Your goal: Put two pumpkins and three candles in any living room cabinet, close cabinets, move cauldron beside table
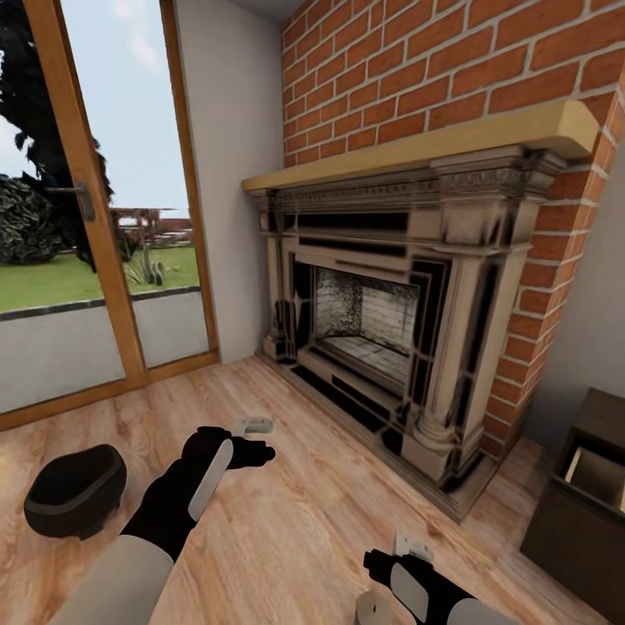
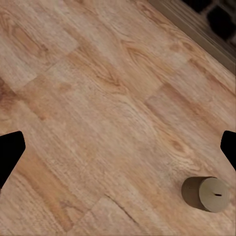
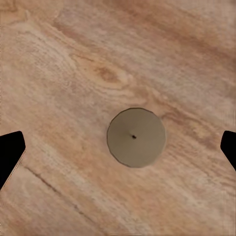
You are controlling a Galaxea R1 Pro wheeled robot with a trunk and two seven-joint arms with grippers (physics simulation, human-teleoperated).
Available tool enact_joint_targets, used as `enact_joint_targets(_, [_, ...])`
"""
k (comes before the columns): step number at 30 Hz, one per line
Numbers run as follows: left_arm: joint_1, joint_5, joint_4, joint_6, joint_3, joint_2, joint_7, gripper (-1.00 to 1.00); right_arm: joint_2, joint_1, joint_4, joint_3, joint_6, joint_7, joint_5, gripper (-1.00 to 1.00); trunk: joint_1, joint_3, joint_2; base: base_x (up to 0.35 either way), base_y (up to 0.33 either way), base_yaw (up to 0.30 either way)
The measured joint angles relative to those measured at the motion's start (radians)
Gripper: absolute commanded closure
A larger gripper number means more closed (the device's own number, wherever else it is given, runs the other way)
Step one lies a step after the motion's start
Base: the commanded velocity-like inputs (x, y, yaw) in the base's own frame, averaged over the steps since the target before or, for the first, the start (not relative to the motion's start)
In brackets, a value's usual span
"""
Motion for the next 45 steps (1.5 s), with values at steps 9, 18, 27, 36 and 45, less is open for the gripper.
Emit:
enact_joint_targets(9, [0.000, 0.000, 0.002, -0.001, -0.001, 0.000, 0.000, -1.00, 0.001, 0.000, 0.000, 0.000, 0.000, 0.000, 0.000, -1.00, 0.000, 0.000, 0.000, 0.194, -0.046, 0.000])
enact_joint_targets(18, [0.000, 0.000, 0.004, 0.000, -0.005, 0.000, 0.000, -1.00, 0.002, 0.000, 0.000, 0.000, 0.000, 0.000, 0.001, -1.00, 0.000, 0.000, 0.000, 0.041, -0.023, 0.000])
enact_joint_targets(27, [0.000, 0.007, -0.003, 0.001, -0.007, 0.000, -0.002, -1.00, -0.001, 0.000, 0.000, 0.000, 0.000, 0.000, 0.002, -1.00, 0.000, 0.000, 0.000, 0.001, 0.000, 0.000])
enact_joint_targets(36, [0.000, 0.010, -0.004, 0.001, -0.005, 0.000, -0.004, -1.00, -0.003, 0.000, 0.000, 0.000, -0.001, 0.001, 0.001, -1.00, 0.031, -0.025, -0.056, 0.000, 0.000, 0.000])
enact_joint_targets(45, [0.000, 0.011, -0.007, 0.001, -0.002, 0.001, -0.009, -1.00, -0.007, 0.000, -0.002, 0.001, -0.011, 0.003, 0.002, -1.00, 0.059, -0.055, -0.106, 0.000, 0.000, 0.000])
